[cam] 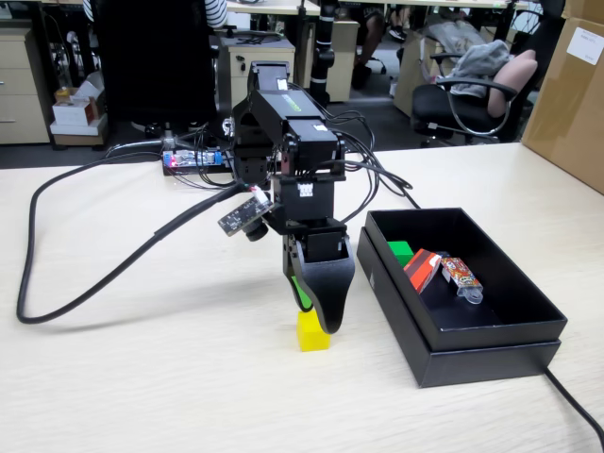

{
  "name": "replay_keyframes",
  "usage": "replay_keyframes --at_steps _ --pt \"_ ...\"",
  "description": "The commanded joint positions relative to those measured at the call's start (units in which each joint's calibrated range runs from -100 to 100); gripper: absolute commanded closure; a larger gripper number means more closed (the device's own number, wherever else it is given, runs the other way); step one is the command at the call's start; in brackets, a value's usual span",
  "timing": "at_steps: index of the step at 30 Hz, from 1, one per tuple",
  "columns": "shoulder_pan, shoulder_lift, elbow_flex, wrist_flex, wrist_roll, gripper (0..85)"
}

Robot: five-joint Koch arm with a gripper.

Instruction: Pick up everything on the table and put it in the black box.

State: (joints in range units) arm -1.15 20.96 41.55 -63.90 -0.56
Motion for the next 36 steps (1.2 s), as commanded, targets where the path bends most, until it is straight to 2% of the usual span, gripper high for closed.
replay_keyframes --at_steps 1,5,10,28,29,33,35,36 --pt "-0.10 -1.63 0.24 1.57 0.05 49.3" --pt "-0.29 -4.96 -5.29 1.57 0.29 45.9" --pt "-0.15 -10.12 -9.10 1.57 0.44 45.9" --pt "-0.63 -5.30 -9.55 1.65 0.05 46.6" --pt "-0.63 -4.96 -9.55 1.65 0.05 47.1" --pt "-0.63 -4.27 -9.28 1.65 0.00 60.9" --pt "-0.63 -4.04 -9.19 1.65 0.00 62.1" --pt "-0.63 -4.04 -9.10 1.65 0.05 66.8"
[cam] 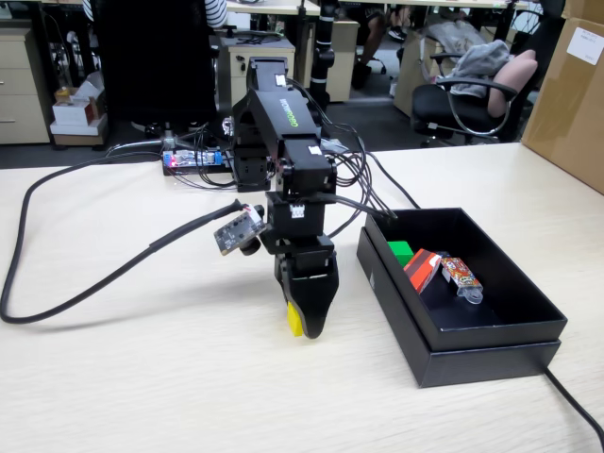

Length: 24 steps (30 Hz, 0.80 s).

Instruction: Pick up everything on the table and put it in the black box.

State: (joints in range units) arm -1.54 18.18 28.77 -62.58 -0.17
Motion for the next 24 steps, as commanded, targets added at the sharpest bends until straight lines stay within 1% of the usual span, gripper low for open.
replay_keyframes --at_steps 1,2,3,8,11,13,16,17,18,21,23,24 --pt "-0.24 -1.25 3.96 0.34 -0.34 72.5" --pt "-0.29 -1.25 4.42 0.34 -0.29 78.1" --pt "-0.34 -1.25 4.69 0.42 -0.29 81.8" --pt "-0.34 -3.43 4.69 0.34 -0.34 82.1" --pt "0.34 -13.53 1.24 -2.26 -0.20 82.1" --pt "1.66 -23.05 -3.47 -3.38 -0.10 82.1" --pt "4.20 -36.94 -11.36 -3.38 0.15 81.9" --pt "7.42 -50.82 -18.79 -3.38 0.68 81.9" --pt "8.89 -55.53 -21.24 -3.38 1.12 81.9" --pt "12.11 -61.84 -23.69 -3.38 2.10 81.9" --pt "14.65 -63.21 -22.87 -3.38 2.88 81.9" --pt "15.04 -63.33 -22.51 -3.38 2.98 81.9"
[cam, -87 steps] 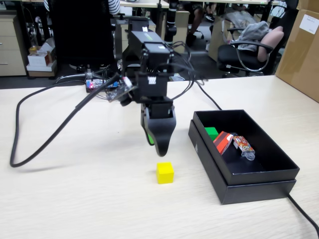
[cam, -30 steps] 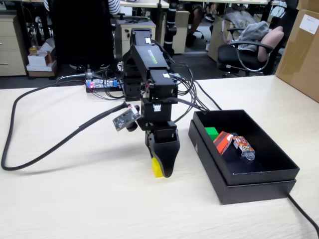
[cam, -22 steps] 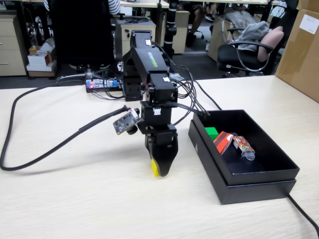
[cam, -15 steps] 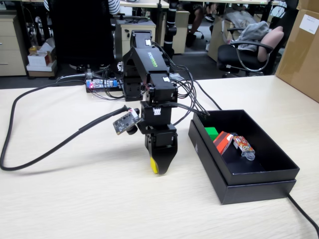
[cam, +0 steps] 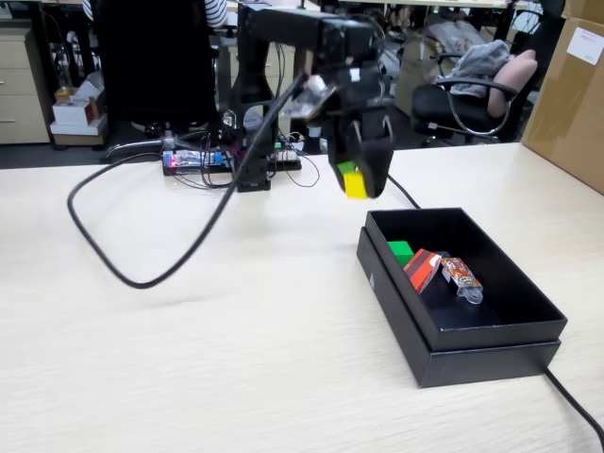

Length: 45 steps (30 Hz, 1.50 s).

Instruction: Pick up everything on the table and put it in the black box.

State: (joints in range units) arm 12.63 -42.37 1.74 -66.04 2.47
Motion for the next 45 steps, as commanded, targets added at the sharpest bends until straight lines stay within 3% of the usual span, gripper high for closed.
replay_keyframes --at_steps 1,13,24,26,30,34,38,41,45 --pt "2.00 -2.21 6.52 0.08 0.78 81.9" --pt "2.98 29.35 30.27 0.08 1.51 81.9" --pt "1.76 44.72 31.54 1.63 1.81 80.6" --pt "1.61 45.64 31.45 1.80 1.71 75.5" --pt "1.42 45.64 31.08 1.80 1.66 75.1" --pt "1.47 43.80 30.18 1.80 1.66 56.4" --pt "1.61 39.67 29.09 1.80 1.61 56.3" --pt "1.71 35.89 28.09 1.80 1.61 49.2" --pt "1.17 27.39 25.37 1.80 1.51 46.2"
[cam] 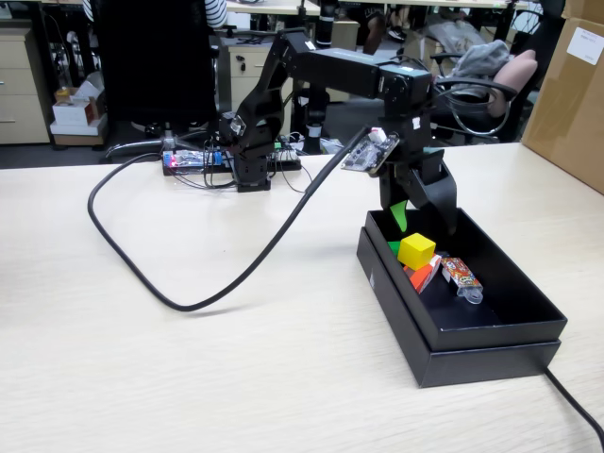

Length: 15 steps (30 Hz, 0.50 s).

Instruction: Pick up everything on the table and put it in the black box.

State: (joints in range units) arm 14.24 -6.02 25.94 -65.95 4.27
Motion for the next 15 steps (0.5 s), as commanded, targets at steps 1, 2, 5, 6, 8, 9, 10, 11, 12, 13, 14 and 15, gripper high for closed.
replay_keyframes --at_steps 1,2,5,6,8,9,10,11,12,13,14,15 --pt "-0.73 -11.71 -0.01 1.72 -0.44 46.0" --pt "-1.17 -14.47 -1.19 1.72 -0.73 46.0" --pt "-3.27 -21.35 -4.27 1.72 -1.51 43.0" --pt "-4.10 -23.07 -4.99 1.72 -2.05 42.3" --pt "-7.03 -28.69 -9.44 3.28 -3.37 38.8" --pt "-8.01 -31.45 -12.43 5.09 -4.20 38.8" --pt "-9.04 -34.20 -16.14 7.25 -4.93 38.7" --pt "-10.11 -37.18 -20.32 9.24 -5.62 38.7" --pt "-11.09 -39.82 -24.39 10.79 -6.50 37.8" --pt "-12.01 -42.35 -28.38 12.17 -7.33 36.4" --pt "-12.89 -44.30 -32.01 13.38 -7.96 36.2" --pt "-13.63 -46.02 -35.36 14.68 -8.50 36.2"
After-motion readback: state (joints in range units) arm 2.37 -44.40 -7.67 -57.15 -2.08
